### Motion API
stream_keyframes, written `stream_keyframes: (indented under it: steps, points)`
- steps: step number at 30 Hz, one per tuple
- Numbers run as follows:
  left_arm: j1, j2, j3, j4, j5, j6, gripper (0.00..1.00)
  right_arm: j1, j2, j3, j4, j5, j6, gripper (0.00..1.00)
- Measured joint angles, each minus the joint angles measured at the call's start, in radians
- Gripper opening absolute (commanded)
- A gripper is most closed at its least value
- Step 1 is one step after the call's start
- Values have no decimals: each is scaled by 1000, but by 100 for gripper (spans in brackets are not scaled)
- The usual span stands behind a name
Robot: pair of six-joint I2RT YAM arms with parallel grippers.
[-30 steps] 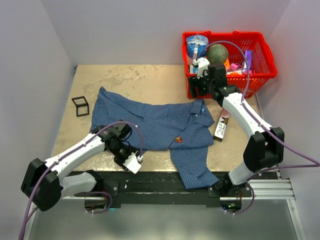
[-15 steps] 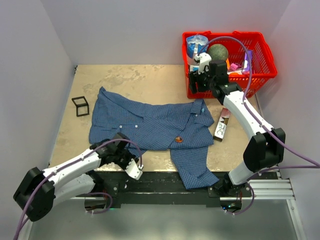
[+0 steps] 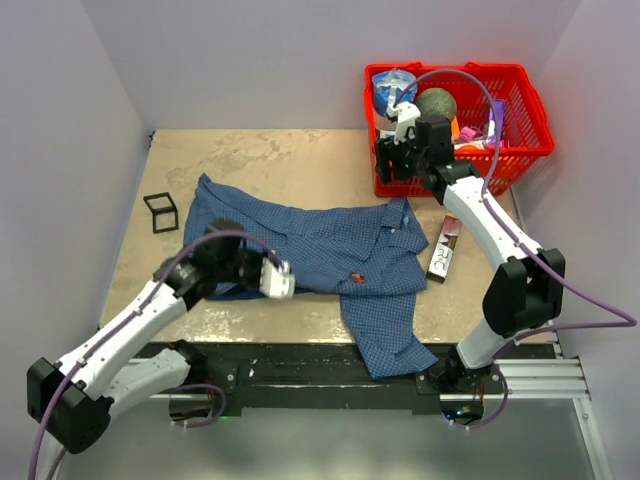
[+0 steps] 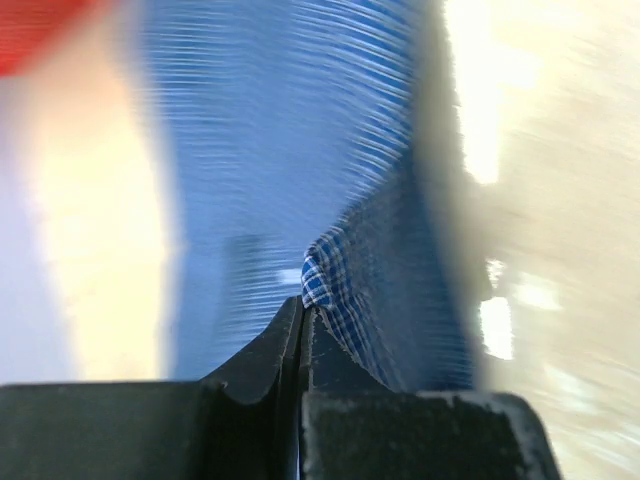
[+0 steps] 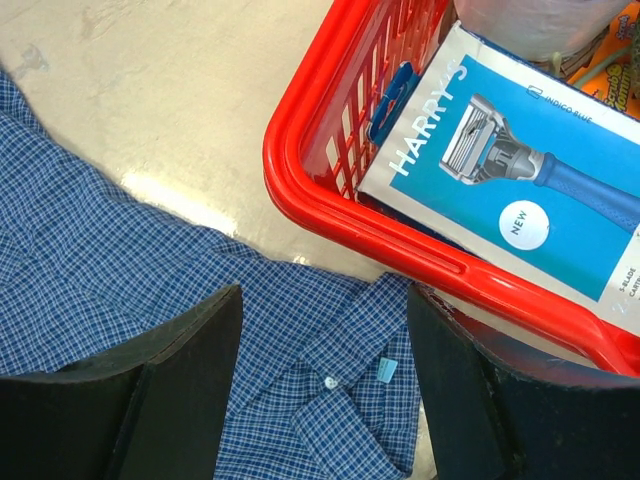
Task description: Remove the brooch from the garment
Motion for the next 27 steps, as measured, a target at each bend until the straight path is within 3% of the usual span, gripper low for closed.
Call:
stream_keyframes:
  steps: [6,10,12,15,19,20,23,25,27]
  points:
    - [146,283,378,259,-61,-161,0,0,-10,2,0,10,-5,70]
    - [267,661,747,390,-112,-263,0,0,-29,2,1,11,-5,70]
    - [307,871,1000,419,-144,-299,0,0,-40,2,1,11,-9,71]
    - [340,1198,1431,514,-190,-302,0,0,-55,2,5,21,-19,71]
    - [346,1458,1637,786,-229,-181,2,0,-64,1,10,37,-24,71]
    - [344,1505,1644,869,-229,-132,26,0,-66,0,13,38,-24,72]
    - [336,1616,1632,1081,-248,11,60,0,-75,-4,14,39,-24,72]
    - [329,1627,1523,1180,-283,63,73,0,-89,-16,18,42,-24,72]
    - [323,1583,1356,1252,-326,70,74,0,-111,-33,19,45,-27,73]
